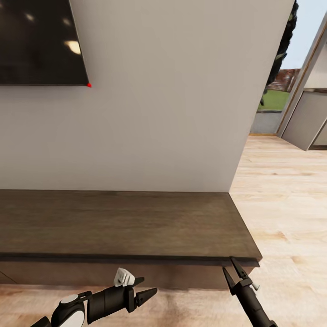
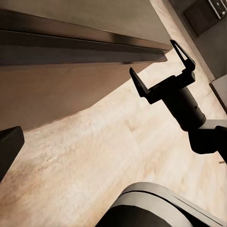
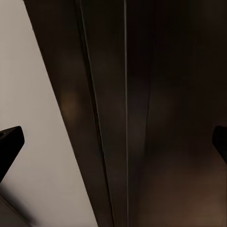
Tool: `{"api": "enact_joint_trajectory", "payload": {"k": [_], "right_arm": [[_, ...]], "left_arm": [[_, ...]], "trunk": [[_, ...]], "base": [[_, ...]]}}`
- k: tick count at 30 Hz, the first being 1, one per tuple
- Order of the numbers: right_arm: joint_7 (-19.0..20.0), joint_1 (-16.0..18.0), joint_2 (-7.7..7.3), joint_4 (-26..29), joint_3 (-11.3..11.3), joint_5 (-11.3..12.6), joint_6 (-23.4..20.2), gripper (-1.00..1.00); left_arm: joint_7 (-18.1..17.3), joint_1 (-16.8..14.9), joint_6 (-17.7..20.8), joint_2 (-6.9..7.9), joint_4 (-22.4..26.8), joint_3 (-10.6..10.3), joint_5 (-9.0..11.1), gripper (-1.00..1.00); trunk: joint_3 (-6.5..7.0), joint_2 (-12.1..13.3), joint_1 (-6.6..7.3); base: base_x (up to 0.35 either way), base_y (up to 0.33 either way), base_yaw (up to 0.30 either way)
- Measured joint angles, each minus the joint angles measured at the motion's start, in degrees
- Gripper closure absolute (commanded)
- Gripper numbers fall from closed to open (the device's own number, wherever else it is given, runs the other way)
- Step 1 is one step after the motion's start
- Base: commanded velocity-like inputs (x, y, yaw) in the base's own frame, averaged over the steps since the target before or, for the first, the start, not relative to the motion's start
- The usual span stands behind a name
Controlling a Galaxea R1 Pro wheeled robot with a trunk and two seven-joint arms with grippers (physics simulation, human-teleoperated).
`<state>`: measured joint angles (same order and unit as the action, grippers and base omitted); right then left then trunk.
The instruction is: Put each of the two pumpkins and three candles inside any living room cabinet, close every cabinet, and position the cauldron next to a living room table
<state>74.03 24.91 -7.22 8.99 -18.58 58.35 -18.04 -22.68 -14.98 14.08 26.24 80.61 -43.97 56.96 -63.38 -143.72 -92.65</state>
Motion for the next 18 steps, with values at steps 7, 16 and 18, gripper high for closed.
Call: {"api": "enact_joint_trajectory", "payload": {"k": [7, 16, 18], "right_arm": [[0.16, -0.16, -0.22, 0.02, 0.21, 0.05, -0.14, -1.0], [0.17, -0.15, -0.24, 0.02, 0.27, 0.04, -0.14, -1.0], [0.17, -0.16, -0.24, 0.02, 0.26, 0.05, -0.14, -1.0]], "left_arm": [[0.06, 0.02, 0.0, 0.01, 0.05, 0.03, -0.01, -1.0], [0.06, 0.02, -0.04, 0.01, 0.01, 0.03, -0.04, -1.0], [0.13, 0.02, -0.04, 0.01, 0.01, 0.03, -0.07, -1.0]], "trunk": [[-0.01, 0.0, 0.0], [-0.01, 0.0, 0.0], [-0.01, 0.0, 0.0]], "base": [[0.035, 0.0, 0.0], [0.002, 0.0, 0.0], [0.0, 0.0, 0.0]]}}
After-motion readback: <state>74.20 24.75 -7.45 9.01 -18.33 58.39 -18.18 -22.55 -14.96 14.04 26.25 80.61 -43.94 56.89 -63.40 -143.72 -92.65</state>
